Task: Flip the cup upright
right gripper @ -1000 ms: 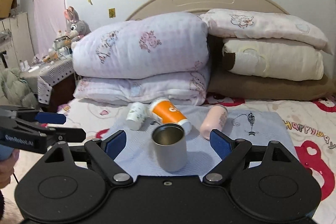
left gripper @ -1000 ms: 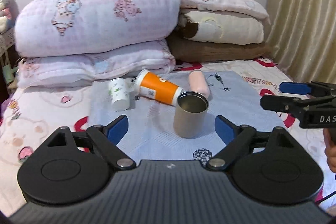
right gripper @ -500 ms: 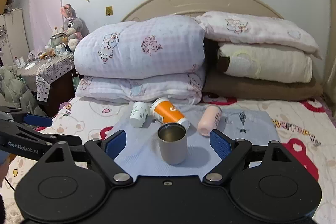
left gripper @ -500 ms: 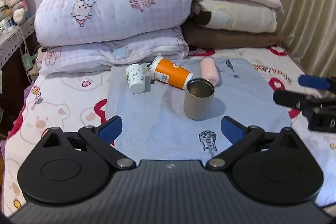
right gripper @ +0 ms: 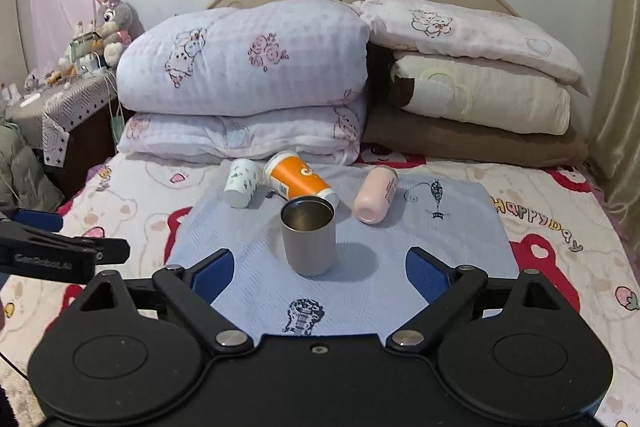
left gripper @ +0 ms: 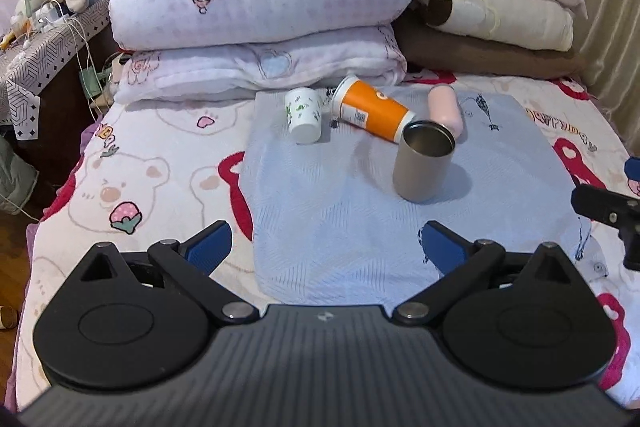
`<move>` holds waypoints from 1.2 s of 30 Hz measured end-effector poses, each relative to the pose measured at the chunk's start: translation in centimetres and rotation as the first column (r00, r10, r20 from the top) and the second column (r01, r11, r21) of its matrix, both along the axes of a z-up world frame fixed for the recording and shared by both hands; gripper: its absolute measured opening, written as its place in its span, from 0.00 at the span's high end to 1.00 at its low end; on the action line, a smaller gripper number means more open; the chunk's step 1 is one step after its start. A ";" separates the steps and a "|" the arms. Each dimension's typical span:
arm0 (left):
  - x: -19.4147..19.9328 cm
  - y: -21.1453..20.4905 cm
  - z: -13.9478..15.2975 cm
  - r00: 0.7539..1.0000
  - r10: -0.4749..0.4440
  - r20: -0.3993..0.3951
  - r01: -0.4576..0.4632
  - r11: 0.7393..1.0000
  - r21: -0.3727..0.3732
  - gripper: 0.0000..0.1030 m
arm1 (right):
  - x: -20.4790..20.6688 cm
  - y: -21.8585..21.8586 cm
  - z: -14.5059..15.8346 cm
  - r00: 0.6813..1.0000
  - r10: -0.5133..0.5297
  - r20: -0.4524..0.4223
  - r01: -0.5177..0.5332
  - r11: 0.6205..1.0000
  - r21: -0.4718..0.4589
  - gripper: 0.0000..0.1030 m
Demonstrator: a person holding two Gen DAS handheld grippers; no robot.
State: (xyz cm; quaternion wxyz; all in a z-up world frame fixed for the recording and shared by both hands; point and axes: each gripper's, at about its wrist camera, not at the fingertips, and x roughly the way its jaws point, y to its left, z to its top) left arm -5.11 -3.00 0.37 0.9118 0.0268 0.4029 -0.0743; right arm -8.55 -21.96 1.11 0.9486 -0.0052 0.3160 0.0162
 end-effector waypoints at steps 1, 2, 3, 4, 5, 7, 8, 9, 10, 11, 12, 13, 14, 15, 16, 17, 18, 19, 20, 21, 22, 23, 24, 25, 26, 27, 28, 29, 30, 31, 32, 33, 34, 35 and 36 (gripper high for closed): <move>-0.1 0.0 -0.1 1.000 -0.002 0.000 0.002 1.000 0.003 0.00 | 0.0 0.1 0.0 1.000 0.000 -0.003 0.000 1.000 0.001 0.08; -0.1 0.0 -0.1 1.000 -0.005 -0.002 0.005 1.000 0.005 0.00 | 0.0 0.1 -0.1 1.000 0.000 -0.006 0.000 1.000 0.004 0.08; -0.1 -0.1 -0.2 1.000 -0.008 -0.005 0.008 1.000 0.004 0.00 | 0.1 0.1 -0.1 1.000 -0.004 -0.010 0.004 1.000 0.006 0.08; -0.1 -0.1 -0.3 1.000 -0.010 -0.008 0.010 1.000 0.000 0.00 | 0.1 0.1 -0.1 1.000 -0.011 -0.014 0.011 1.000 0.003 0.08; -0.1 -0.1 -0.3 1.000 -0.011 -0.012 0.011 1.000 -0.003 0.00 | 0.1 0.0 -0.1 1.000 -0.021 -0.020 0.021 1.000 -0.002 0.08; -0.1 -0.1 -0.4 1.000 -0.014 -0.018 0.014 1.000 -0.006 0.00 | 0.1 0.0 -0.2 0.999 -0.037 -0.027 0.036 0.999 -0.009 0.08; -0.1 -0.1 -0.5 1.000 -0.014 -0.019 0.014 1.000 -0.005 0.00 | 0.1 -0.1 -0.2 0.999 -0.045 -0.032 0.044 0.999 -0.011 0.08; -0.1 -0.1 -0.5 1.000 -0.015 -0.019 0.015 1.000 -0.005 0.00 | 0.1 -0.1 -0.2 0.998 -0.051 -0.037 0.050 0.999 -0.015 0.08; -0.1 0.0 -0.5 1.000 -0.015 -0.021 0.015 1.000 -0.007 0.00 | 0.0 -0.2 -0.2 0.998 -0.056 -0.042 0.056 0.998 -0.015 0.08; -0.1 0.0 -0.5 1.000 -0.014 -0.022 0.014 1.000 -0.010 0.00 | 0.1 -0.3 -0.3 0.997 -0.060 -0.048 0.060 0.998 -0.013 0.08; -0.1 0.0 -0.6 1.000 -0.014 -0.025 0.014 1.000 -0.012 0.00 | 0.1 -0.4 -0.4 0.996 -0.063 -0.056 0.062 0.998 -0.013 0.08; -0.1 0.1 -0.6 1.000 -0.013 -0.027 0.012 1.000 -0.013 0.00 | 0.0 -0.5 -0.5 0.996 -0.064 -0.061 0.063 0.998 -0.013 0.08; -0.1 0.0 -0.6 1.000 -0.013 -0.028 0.012 1.000 -0.012 0.00 | 0.0 -0.5 -0.5 0.996 -0.065 -0.065 0.065 0.998 -0.014 0.08; -0.1 0.0 -0.6 0.999 -0.015 -0.029 0.015 1.000 -0.010 0.00 | 0.0 -0.4 -0.5 0.996 -0.065 -0.068 0.064 0.998 -0.018 0.08; -0.1 -0.1 -0.6 0.999 -0.017 -0.030 0.017 1.000 -0.008 0.00 | 0.0 -0.3 -0.6 0.995 -0.064 -0.071 0.063 0.998 -0.025 0.08; -0.2 -0.2 -0.6 0.999 -0.018 -0.030 0.018 1.000 -0.005 0.00 | 0.0 -0.2 -0.6 0.995 -0.063 -0.073 0.061 0.998 -0.029 0.08; -0.2 -0.2 -0.6 0.999 -0.019 -0.030 0.019 1.000 -0.002 0.00 | -0.1 -0.2 -0.5 0.995 -0.062 -0.074 0.060 0.998 -0.033 0.08; -0.3 -0.3 -0.6 0.999 -0.020 -0.029 0.020 1.000 0.002 0.00 | -0.1 -0.2 -0.5 0.995 -0.063 -0.076 0.060 0.998 -0.036 0.08; -0.3 -0.3 -0.6 0.999 -0.022 -0.030 0.022 1.000 0.005 0.00 | -0.1 -0.2 -0.5 0.995 -0.065 -0.078 0.062 0.997 -0.037 0.08; -0.3 -0.4 -0.6 0.999 -0.023 -0.031 0.023 1.000 0.008 0.00 | -0.1 -0.2 -0.5 0.994 -0.069 -0.079 0.067 0.997 -0.038 0.08; -0.3 -0.4 -0.6 0.999 -0.023 -0.032 0.024 1.000 0.008 0.00 | 0.0 -0.3 -0.5 0.994 -0.075 -0.080 0.072 0.997 -0.039 0.08; -0.3 -0.3 -0.6 0.999 -0.023 -0.034 0.023 1.000 0.007 0.00 | 0.0 -0.4 -0.5 0.993 -0.080 -0.082 0.077 0.996 -0.039 0.08; -0.2 -0.3 -0.6 0.999 -0.021 -0.036 0.021 1.000 0.006 0.00 | 0.0 -0.5 -0.5 0.993 -0.085 -0.084 0.082 0.996 -0.039 0.08; -0.2 -0.2 -0.6 0.999 -0.019 -0.037 0.019 1.000 0.006 0.00 | 0.0 -0.6 -0.5 0.992 -0.089 -0.086 0.086 0.996 -0.038 0.08; -0.2 -0.2 -0.6 0.999 -0.018 -0.038 0.019 1.000 0.006 0.00 | 0.0 -0.6 -0.6 0.992 -0.094 -0.088 0.091 0.995 -0.037 0.08; -0.2 -0.2 -0.6 0.999 -0.018 -0.039 0.018 1.000 0.006 0.00 | 0.0 -0.7 -0.6 0.991 -0.097 -0.088 0.094 0.995 -0.037 0.08; -0.2 -0.2 -0.6 0.999 -0.016 -0.040 0.016 1.000 0.005 0.00 | 0.0 -0.8 -0.6 0.991 -0.100 -0.091 0.097 0.995 -0.038 0.08; -0.2 -0.1 -0.6 0.999 -0.016 -0.041 0.016 1.000 0.004 0.00 | 0.1 -0.8 -0.6 0.990 -0.103 -0.092 0.100 0.994 -0.038 0.08; -0.2 -0.1 -0.6 0.999 -0.016 -0.042 0.016 1.000 0.004 0.00 | 0.1 -0.9 -0.6 0.990 -0.106 -0.094 0.102 0.994 -0.037 0.08; -0.1 -0.1 -0.6 0.999 -0.017 -0.042 0.017 1.000 0.004 0.00 | 0.2 -0.9 -0.7 0.990 -0.107 -0.096 0.104 0.994 -0.037 0.08; -0.1 -0.1 -0.6 0.999 -0.016 -0.042 0.017 1.000 0.004 0.00 | 0.2 -1.0 -0.7 0.989 -0.109 -0.099 0.106 0.994 -0.037 0.08; -0.1 -0.1 -0.6 0.999 -0.016 -0.042 0.016 1.000 0.004 0.00 | 0.2 -1.0 -0.7 0.989 -0.111 -0.100 0.108 0.994 -0.035 0.08; -0.1 -0.1 -0.6 0.999 -0.017 -0.042 0.017 1.000 0.003 0.00 | 0.2 -1.0 -0.7 0.988 -0.112 -0.102 0.109 0.993 -0.034 0.08; -0.1 -0.1 -0.6 0.999 -0.019 -0.044 0.019 1.000 0.002 0.00 | 0.2 -1.0 -0.8 0.988 -0.113 -0.104 0.110 0.993 -0.034 0.08; -0.1 -0.1 -0.7 0.999 -0.021 -0.047 0.021 1.000 0.001 0.00 | 0.1 -1.0 -0.8 0.988 -0.115 -0.104 0.112 0.993 -0.034 0.08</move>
